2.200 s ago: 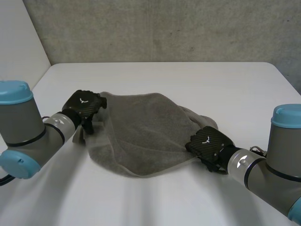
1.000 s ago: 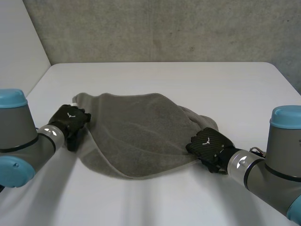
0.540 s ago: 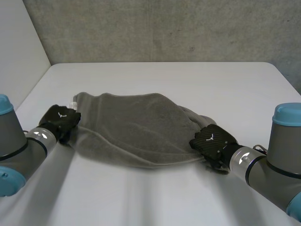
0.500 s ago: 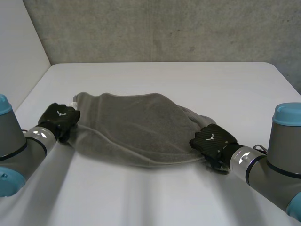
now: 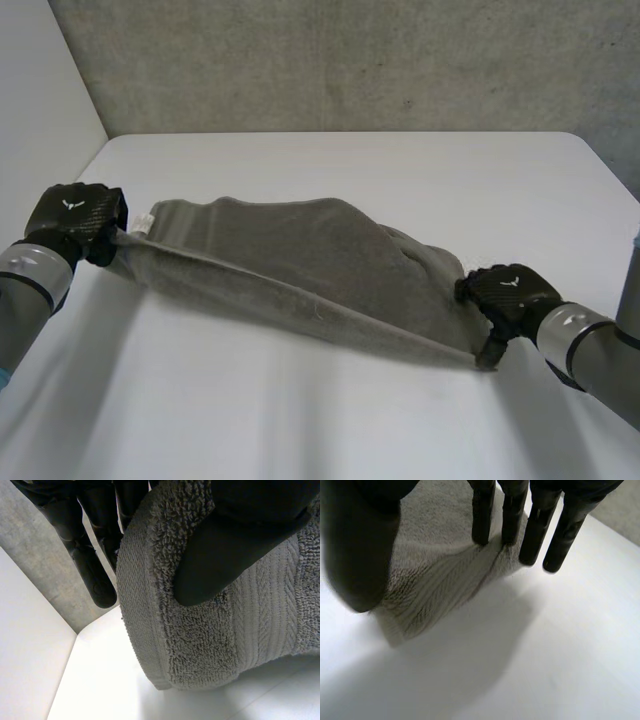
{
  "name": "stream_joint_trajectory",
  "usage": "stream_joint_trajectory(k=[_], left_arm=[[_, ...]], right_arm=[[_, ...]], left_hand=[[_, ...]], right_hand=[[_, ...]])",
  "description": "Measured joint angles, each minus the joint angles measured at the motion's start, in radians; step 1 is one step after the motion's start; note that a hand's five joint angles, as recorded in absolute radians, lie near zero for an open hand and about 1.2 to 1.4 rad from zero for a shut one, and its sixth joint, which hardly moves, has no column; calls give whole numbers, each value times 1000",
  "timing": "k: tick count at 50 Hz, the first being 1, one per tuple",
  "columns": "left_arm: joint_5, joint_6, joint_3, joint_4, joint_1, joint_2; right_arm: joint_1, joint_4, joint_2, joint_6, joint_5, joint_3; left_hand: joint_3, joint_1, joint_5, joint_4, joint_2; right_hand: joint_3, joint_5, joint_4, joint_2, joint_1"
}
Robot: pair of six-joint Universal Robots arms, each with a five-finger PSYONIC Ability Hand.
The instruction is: Fold the laundry
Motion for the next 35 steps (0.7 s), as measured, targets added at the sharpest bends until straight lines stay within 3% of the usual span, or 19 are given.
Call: stream_joint_trajectory(k=[15, 21, 35], left_arm=[[0, -26, -15, 9, -1, -3], [-1, -75, -25, 40, 3, -3], [-2, -157, -28, 61, 31, -4]], right_arm=[[-41, -4, -79, 67, -119, 123], [-46, -11, -97, 63, -172, 160], [-28, -76, -89, 63, -193, 187]], left_hand=[[0, 0, 0, 0, 0], [0, 0, 0, 0, 0], [0, 0, 0, 0, 0]], right_hand=[[164, 156, 163, 168, 163], [97, 69, 107, 89, 97], [89, 53, 100, 86, 84]])
